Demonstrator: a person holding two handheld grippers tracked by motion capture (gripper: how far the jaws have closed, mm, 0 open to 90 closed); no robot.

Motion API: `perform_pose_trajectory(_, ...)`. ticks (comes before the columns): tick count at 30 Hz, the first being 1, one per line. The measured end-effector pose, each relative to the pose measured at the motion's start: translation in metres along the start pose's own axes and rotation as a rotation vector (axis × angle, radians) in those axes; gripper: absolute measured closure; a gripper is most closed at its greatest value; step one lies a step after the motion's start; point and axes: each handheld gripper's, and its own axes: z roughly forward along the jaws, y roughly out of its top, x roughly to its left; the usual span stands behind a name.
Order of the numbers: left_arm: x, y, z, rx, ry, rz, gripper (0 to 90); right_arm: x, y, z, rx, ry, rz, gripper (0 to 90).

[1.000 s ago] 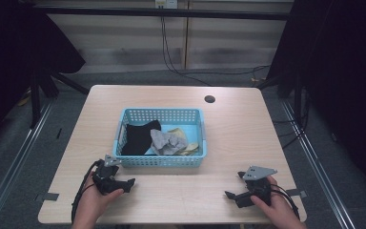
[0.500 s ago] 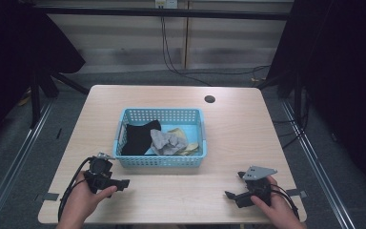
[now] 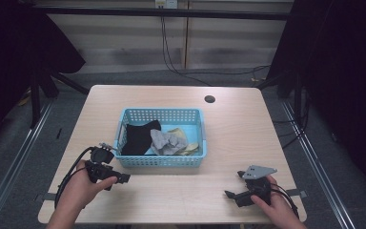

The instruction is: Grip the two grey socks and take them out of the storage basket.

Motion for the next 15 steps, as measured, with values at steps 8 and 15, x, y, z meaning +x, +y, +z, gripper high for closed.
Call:
perform_pose_trajectory(8, -0.002, 0.023, -0.011, 0.001, 0.000, 0.004, 26.8, -0.002, 0.002, 0.002, 0.000, 0.006, -0.003, 10.6)
perform_pose_trajectory(15, 0.001, 0.046, -0.018, -0.003, -0.007, -0.029, 26.8, -0.002, 0.002, 0.002, 0.001, 0.006, -0.003, 10.6)
